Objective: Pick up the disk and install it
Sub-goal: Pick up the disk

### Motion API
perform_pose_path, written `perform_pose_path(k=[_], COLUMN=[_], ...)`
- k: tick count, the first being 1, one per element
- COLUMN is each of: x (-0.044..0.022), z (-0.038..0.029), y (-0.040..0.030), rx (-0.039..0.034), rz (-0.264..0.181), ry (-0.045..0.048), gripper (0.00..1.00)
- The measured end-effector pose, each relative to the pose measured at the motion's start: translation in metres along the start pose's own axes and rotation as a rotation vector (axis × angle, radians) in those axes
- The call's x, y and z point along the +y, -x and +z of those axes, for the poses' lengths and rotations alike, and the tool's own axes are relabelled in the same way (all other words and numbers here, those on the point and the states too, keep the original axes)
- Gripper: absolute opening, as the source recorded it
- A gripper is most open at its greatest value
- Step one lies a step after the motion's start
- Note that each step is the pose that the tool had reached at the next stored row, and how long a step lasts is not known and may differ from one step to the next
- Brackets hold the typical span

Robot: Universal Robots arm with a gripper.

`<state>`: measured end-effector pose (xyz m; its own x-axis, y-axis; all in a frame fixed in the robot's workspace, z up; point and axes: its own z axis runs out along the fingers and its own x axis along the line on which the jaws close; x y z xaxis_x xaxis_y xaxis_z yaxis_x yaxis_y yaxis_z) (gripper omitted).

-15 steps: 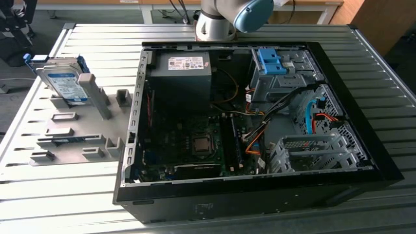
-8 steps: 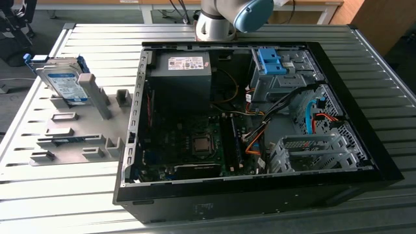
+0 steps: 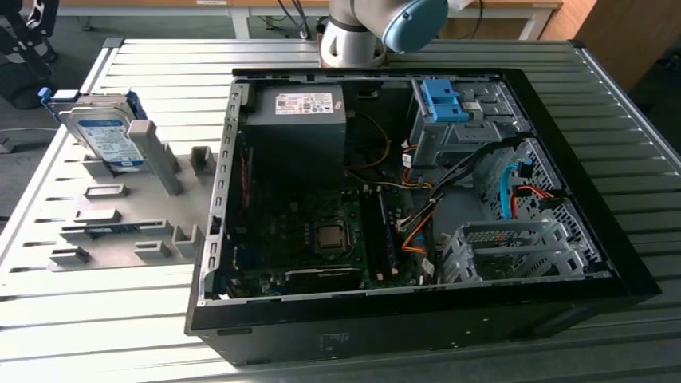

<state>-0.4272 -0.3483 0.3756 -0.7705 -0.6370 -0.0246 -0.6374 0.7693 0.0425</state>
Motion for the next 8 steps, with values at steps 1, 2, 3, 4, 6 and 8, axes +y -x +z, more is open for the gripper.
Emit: perform_pose_path(k=[1, 2, 3, 4, 6, 8], x=[0.0, 0.0, 0.0, 0.0, -0.0001, -0.0001], z=[0.0001, 0.0003, 0.0005, 0.0006, 0.0009, 0.0013], y=[0.0, 0.0, 0.0, 0.0, 0.0, 0.0], rx=[0.0008, 0.0015, 0.0022, 0.003, 0.0047, 0.0062], rz=[-0.018, -0.036, -0.054, -0.072, -0.109, -0.146], ry=[0.0004, 0.0008, 0.0013, 0.0018, 0.0027, 0.0036], gripper=[0.11, 0.11, 0.11, 0.11, 0.11, 0.11])
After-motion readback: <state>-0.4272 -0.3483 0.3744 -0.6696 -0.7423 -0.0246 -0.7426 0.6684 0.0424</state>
